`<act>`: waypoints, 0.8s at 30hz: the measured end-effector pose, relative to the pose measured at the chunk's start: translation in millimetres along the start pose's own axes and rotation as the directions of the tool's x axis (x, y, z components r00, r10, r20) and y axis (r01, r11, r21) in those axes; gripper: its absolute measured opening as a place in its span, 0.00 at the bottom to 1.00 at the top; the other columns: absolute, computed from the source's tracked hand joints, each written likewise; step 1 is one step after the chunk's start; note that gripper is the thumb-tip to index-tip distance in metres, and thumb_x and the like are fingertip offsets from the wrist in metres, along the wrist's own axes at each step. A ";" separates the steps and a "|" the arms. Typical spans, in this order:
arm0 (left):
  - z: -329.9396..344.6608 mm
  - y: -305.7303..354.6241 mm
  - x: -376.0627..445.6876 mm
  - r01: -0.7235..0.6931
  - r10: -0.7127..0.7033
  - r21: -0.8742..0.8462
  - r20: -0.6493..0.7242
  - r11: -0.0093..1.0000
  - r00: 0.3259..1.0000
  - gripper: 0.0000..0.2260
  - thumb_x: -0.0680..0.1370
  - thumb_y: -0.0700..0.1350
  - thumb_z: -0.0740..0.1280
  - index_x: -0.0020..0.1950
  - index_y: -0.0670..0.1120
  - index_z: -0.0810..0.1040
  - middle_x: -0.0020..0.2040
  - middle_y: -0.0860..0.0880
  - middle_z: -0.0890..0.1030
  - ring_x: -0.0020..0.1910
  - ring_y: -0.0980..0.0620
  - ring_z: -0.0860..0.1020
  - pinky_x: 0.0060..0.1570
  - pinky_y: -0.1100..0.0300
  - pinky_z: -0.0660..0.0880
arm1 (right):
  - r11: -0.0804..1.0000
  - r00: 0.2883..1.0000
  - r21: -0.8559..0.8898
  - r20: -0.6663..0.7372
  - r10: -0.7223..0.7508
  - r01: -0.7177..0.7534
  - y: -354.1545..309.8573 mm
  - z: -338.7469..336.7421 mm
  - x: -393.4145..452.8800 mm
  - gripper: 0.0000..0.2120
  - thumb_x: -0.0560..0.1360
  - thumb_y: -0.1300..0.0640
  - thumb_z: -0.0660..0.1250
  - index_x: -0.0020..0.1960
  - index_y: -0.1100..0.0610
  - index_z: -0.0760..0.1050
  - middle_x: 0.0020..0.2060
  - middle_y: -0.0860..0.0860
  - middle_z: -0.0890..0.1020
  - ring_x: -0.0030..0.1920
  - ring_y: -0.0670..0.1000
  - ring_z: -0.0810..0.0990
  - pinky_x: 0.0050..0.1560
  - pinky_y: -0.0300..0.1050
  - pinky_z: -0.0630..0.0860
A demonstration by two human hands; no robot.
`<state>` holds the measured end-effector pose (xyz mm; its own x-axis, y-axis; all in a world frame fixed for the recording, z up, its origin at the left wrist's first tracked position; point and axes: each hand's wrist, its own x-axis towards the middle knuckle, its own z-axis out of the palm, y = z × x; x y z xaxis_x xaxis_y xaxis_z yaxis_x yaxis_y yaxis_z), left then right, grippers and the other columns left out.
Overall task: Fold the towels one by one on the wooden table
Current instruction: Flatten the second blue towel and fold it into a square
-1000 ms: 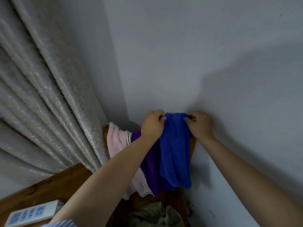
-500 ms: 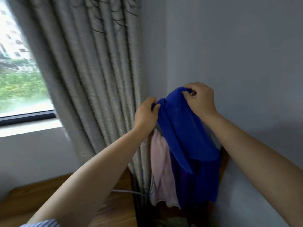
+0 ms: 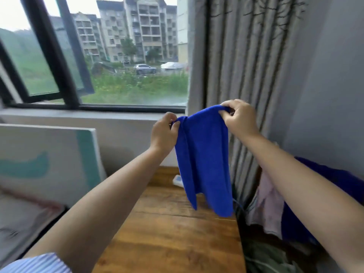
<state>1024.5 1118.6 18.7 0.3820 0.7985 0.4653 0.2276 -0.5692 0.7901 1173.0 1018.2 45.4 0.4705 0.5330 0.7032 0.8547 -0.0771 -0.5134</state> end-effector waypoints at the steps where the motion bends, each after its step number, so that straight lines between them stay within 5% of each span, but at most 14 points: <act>1: -9.3 -7.2 -3.7 0.024 -0.024 0.006 0.007 1.000 1.000 0.06 0.78 0.38 0.61 0.42 0.46 0.72 0.34 0.50 0.71 0.37 0.50 0.68 0.37 0.60 0.63 | 1.000 0.999 0.003 0.029 0.013 -0.013 -4.9 7.6 -5.3 0.08 0.72 0.66 0.65 0.49 0.66 0.80 0.44 0.63 0.81 0.43 0.58 0.76 0.41 0.34 0.63; 6: -75.2 -79.9 -31.1 0.159 -0.161 0.166 -0.007 0.973 0.987 0.05 0.79 0.41 0.60 0.50 0.41 0.74 0.37 0.49 0.72 0.40 0.49 0.70 0.42 0.59 0.66 | 0.998 0.962 -0.055 0.272 0.033 -0.019 -27.9 77.6 -40.8 0.09 0.74 0.65 0.63 0.52 0.65 0.80 0.48 0.62 0.81 0.50 0.59 0.77 0.44 0.38 0.65; 10: -98.1 -136.8 -42.6 0.281 -0.281 0.184 -0.029 0.942 0.959 0.04 0.79 0.41 0.61 0.48 0.42 0.74 0.32 0.54 0.69 0.37 0.50 0.69 0.37 0.60 0.66 | 0.995 0.903 -0.085 0.421 0.085 -0.054 -28.2 129.6 -54.8 0.10 0.74 0.64 0.63 0.52 0.64 0.79 0.49 0.60 0.82 0.51 0.57 0.78 0.45 0.38 0.67; 19: -103.6 -234.8 -0.3 0.514 -0.500 0.066 -0.155 0.855 0.852 0.15 0.77 0.37 0.61 0.32 0.49 0.65 0.33 0.53 0.68 0.33 0.56 0.66 0.32 0.69 0.65 | 0.999 0.900 0.045 0.436 -0.005 -0.016 -28.8 243.7 -54.1 0.09 0.73 0.68 0.63 0.49 0.67 0.80 0.43 0.63 0.79 0.45 0.61 0.77 0.41 0.36 0.62; 24: -99.7 -308.4 -8.6 0.684 -0.684 0.247 -0.101 0.686 0.723 0.15 0.76 0.38 0.60 0.30 0.46 0.64 0.31 0.51 0.68 0.40 0.48 0.67 0.32 0.60 0.62 | 0.997 0.729 0.049 0.684 0.014 -0.065 -5.3 313.9 -107.1 0.11 0.72 0.67 0.63 0.52 0.65 0.79 0.48 0.62 0.79 0.52 0.60 0.77 0.52 0.44 0.70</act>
<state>861.7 1306.8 -189.1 0.0298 0.9861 -0.1636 0.6391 0.1071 0.7616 1049.3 1226.0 -181.6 0.2052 0.9639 0.1694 0.8105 -0.0704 -0.5815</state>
